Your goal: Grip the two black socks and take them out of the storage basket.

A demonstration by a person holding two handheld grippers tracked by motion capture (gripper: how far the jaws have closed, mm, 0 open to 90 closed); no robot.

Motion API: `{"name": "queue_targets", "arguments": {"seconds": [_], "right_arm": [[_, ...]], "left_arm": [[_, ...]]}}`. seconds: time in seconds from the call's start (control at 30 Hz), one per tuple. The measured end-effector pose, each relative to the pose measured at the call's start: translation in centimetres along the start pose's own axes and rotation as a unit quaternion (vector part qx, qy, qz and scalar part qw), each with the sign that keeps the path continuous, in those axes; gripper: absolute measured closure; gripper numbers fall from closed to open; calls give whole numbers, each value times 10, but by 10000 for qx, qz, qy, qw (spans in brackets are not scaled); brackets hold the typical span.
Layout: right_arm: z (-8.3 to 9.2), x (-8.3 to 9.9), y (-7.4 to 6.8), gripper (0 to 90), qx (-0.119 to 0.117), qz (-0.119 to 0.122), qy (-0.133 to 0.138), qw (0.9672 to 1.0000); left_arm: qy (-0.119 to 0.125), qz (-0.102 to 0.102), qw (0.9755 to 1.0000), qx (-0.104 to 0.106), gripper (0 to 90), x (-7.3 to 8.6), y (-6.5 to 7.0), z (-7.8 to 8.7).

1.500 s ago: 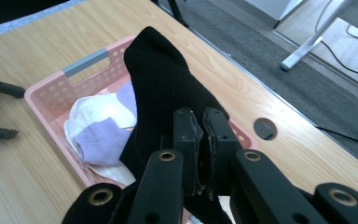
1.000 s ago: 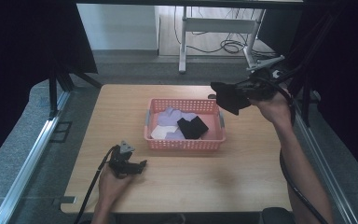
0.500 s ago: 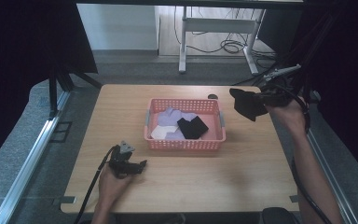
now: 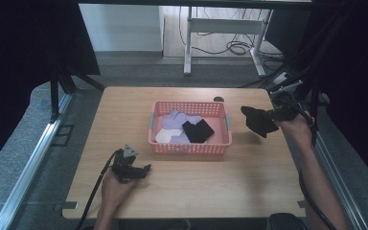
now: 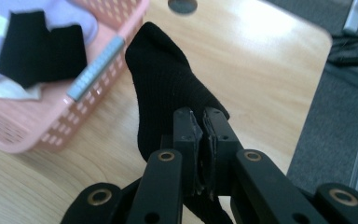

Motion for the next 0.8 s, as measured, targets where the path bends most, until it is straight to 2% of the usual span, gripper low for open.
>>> {"name": "queue_targets", "arguments": {"seconds": [0.03, 0.07, 0.23, 0.5, 0.67, 0.77, 0.8], "right_arm": [[-8, 6, -1, 850, -18, 11, -102, 9999], [-8, 6, -1, 850, -18, 11, -102, 9999], [-35, 25, -8, 847, -146, -30, -440, 9989], [-70, 49, -26, 837, -351, 81, -1028, 9941], [-69, 47, -28, 776, -416, 57, -1025, 9938], [-56, 36, -25, 717, -402, 18, -864, 9954], [-47, 28, -25, 686, -384, 38, -756, 9964]], "left_arm": [[14, 12, 10000, 1, 126, 0, 0, 0], [18, 13, 10000, 2, 126, 0, 0, 0], [14, 13, 10000, 4, 126, 0, 0, 0], [13, 13, 10000, 5, 126, 0, 0, 0], [25, 36, 10000, 9, 126, 0, 1, 0], [17, 22, 10000, 4, 126, 0, 0, 0], [21, 29, 10000, 7, 126, 0, 0, 0]]}}
Point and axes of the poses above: each handheld gripper's, and its own axes: z roughly backward along the jaws, x roughly out of its underside, y roughly to its right, the point moved 5 cm from there along -z, roughly forward along the jaws, and after that the axes turned 11 degrees about x, right-handed, at the moved point
